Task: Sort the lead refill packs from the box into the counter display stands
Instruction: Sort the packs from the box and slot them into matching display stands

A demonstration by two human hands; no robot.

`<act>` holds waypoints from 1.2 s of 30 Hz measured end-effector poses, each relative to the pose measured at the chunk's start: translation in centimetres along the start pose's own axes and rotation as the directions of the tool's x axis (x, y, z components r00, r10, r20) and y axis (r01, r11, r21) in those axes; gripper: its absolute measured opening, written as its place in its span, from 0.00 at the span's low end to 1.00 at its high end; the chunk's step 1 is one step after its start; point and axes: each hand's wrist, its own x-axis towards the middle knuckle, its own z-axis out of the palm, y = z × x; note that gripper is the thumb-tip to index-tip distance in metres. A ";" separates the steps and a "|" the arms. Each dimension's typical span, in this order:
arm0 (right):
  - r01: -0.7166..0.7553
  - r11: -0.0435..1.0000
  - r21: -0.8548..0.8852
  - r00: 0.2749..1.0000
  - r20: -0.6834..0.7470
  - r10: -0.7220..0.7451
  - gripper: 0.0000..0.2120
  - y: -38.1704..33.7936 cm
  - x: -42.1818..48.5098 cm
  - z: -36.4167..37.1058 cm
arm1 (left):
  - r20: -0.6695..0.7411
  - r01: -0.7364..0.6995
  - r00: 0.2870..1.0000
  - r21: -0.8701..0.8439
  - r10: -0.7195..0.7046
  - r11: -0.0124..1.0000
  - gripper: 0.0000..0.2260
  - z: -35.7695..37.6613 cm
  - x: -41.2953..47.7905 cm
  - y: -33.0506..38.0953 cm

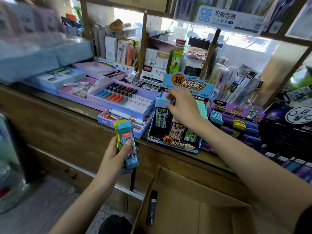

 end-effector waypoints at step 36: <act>-0.357 0.657 0.664 0.898 0.050 0.437 0.06 8.3 -10.4 -11.3 | 0.273 -0.048 0.961 0.042 0.035 0.998 0.11 12.8 -2.5 0.5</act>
